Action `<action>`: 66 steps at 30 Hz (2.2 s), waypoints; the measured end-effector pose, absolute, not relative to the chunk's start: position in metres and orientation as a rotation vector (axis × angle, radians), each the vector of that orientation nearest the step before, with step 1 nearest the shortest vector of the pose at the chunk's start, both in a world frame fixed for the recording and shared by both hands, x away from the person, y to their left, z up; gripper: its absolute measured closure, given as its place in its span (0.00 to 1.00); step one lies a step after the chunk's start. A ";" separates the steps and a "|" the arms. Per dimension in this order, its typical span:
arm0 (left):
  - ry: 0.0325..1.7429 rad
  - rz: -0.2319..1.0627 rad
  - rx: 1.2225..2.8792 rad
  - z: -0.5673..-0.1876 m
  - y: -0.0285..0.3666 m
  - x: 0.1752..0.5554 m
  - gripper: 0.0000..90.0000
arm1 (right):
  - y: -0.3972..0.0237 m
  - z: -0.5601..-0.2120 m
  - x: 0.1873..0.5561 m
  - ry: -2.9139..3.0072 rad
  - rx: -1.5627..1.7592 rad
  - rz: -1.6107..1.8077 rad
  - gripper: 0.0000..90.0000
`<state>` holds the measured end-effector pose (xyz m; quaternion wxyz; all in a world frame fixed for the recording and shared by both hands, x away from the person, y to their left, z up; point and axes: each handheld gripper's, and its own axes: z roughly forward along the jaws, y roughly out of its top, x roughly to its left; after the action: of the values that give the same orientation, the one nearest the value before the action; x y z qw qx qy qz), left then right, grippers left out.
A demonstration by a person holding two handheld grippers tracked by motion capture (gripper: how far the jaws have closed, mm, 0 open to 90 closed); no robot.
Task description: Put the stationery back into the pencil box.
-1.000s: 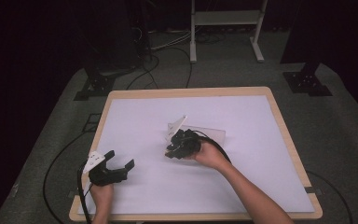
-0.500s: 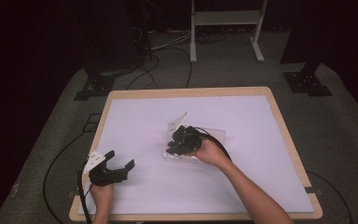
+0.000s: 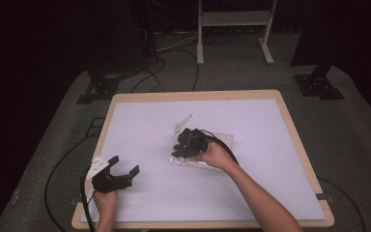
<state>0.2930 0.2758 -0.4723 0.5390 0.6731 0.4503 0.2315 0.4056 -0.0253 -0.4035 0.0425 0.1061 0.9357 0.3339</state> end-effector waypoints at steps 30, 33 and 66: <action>1.077 0.547 1.593 -0.472 0.276 0.293 0.00 | -0.015 -0.419 0.422 2.901 0.338 0.938 0.76; 1.078 0.546 1.592 -0.472 0.276 0.293 0.00 | -0.015 -0.421 0.423 2.909 0.354 0.933 0.76; 1.085 0.545 1.590 -0.472 0.277 0.294 0.00 | -0.015 -0.431 0.430 2.937 0.370 0.906 0.76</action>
<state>0.2939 0.2767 -0.4722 0.5400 0.6690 0.4564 0.2292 0.4304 -0.0151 -0.4309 0.0229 0.1193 0.9485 0.2926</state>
